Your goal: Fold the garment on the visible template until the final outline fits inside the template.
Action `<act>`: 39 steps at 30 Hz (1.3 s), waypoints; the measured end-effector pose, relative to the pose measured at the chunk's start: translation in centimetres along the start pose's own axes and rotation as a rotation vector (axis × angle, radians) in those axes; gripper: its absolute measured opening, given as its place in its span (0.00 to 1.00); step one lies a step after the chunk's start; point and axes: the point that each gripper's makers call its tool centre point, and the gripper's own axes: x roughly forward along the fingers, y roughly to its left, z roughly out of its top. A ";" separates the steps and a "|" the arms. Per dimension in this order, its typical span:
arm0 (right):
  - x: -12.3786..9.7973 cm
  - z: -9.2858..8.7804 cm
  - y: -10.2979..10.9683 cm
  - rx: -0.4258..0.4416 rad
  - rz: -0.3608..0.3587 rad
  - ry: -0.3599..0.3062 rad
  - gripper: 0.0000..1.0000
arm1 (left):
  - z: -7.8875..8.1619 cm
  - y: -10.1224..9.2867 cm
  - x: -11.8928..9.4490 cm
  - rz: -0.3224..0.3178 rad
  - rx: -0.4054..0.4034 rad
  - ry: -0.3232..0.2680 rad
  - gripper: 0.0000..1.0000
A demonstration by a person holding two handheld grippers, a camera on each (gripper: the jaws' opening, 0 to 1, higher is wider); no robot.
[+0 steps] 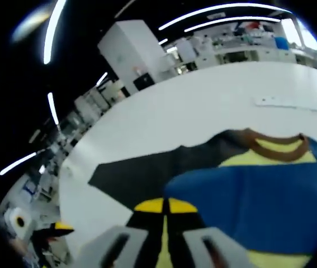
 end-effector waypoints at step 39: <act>-5.4 -1.1 -3.3 -0.121 0.049 -0.004 0.91 | 1.6 -0.6 1.7 -0.054 0.046 -0.004 0.81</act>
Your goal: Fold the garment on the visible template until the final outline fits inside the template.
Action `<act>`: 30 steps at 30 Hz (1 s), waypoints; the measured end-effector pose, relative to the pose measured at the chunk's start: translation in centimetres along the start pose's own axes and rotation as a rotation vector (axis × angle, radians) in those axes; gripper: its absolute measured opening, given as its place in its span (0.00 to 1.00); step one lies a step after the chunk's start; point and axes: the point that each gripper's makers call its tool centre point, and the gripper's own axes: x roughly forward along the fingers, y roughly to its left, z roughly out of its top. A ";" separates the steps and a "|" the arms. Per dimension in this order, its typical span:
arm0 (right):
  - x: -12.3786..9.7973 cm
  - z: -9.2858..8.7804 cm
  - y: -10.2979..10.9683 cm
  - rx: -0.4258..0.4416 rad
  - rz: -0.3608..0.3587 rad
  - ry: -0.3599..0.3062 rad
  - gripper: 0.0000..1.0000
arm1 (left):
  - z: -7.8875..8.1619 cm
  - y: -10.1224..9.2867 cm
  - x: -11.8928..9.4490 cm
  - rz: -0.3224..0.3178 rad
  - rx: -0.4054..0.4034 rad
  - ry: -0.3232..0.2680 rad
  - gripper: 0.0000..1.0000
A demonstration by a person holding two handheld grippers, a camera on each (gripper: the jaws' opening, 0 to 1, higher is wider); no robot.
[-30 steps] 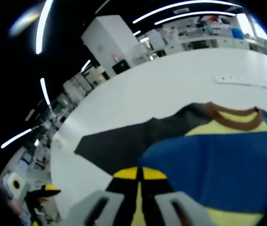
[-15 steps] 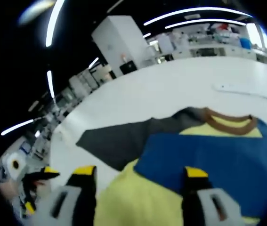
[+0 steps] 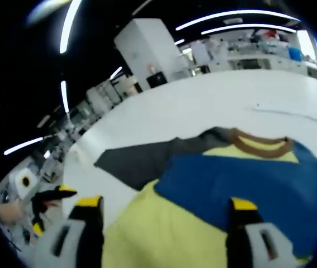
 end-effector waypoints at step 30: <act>-12.2 -1.3 -10.4 0.100 -0.194 -0.054 0.82 | -0.1 -0.1 4.2 -0.114 0.047 0.056 0.81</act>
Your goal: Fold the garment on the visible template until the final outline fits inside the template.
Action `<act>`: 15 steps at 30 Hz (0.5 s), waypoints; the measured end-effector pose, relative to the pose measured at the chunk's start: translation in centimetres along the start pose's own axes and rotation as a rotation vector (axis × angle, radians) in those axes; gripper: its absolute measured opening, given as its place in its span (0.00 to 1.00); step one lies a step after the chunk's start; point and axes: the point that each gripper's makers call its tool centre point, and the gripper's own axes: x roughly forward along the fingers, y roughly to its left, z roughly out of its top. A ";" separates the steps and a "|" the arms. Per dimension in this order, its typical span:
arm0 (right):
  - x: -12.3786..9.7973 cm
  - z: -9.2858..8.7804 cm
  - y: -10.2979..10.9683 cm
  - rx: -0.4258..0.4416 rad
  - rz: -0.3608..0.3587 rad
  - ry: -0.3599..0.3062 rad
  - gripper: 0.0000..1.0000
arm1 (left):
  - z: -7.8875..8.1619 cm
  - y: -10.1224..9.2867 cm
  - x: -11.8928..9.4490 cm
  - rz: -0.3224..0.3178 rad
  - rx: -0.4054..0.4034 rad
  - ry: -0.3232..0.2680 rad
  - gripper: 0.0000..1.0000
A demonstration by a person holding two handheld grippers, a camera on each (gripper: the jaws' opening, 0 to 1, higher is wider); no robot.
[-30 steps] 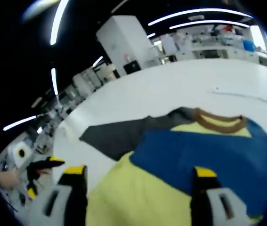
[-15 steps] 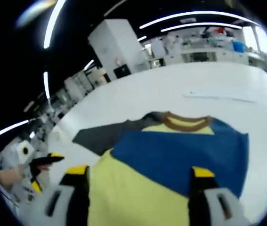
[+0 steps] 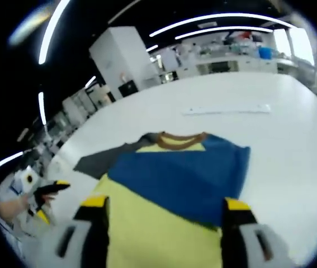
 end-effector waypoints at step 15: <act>-2.9 -0.6 -4.4 0.025 -0.074 -0.004 0.76 | 0.0 -0.7 0.4 0.005 -0.012 0.017 0.80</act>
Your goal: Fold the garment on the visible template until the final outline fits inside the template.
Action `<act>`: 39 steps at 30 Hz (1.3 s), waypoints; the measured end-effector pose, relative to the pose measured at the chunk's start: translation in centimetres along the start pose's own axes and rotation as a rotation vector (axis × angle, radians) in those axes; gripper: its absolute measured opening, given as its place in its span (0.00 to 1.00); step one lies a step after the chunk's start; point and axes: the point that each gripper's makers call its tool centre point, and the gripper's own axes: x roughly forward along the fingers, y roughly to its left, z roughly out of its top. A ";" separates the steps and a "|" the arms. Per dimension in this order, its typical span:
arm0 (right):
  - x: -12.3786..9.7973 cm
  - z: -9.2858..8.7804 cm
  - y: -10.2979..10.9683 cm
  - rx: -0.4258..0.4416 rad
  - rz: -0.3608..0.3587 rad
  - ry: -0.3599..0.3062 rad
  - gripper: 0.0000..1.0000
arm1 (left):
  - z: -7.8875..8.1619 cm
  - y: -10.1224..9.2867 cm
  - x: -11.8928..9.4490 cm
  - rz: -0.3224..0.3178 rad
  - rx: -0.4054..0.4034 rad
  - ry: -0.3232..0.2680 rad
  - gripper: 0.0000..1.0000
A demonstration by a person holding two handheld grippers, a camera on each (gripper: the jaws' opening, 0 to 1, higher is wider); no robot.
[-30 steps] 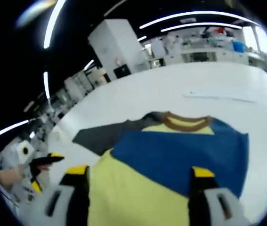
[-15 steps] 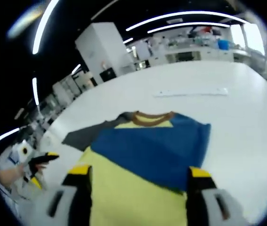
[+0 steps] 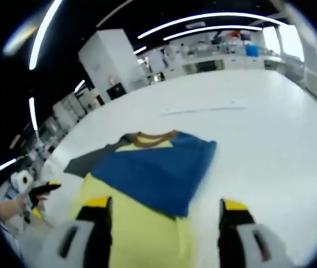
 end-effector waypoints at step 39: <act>0.6 -0.5 -2.0 0.069 0.169 -0.063 0.60 | 1.8 -4.4 3.0 0.122 -0.002 0.051 0.80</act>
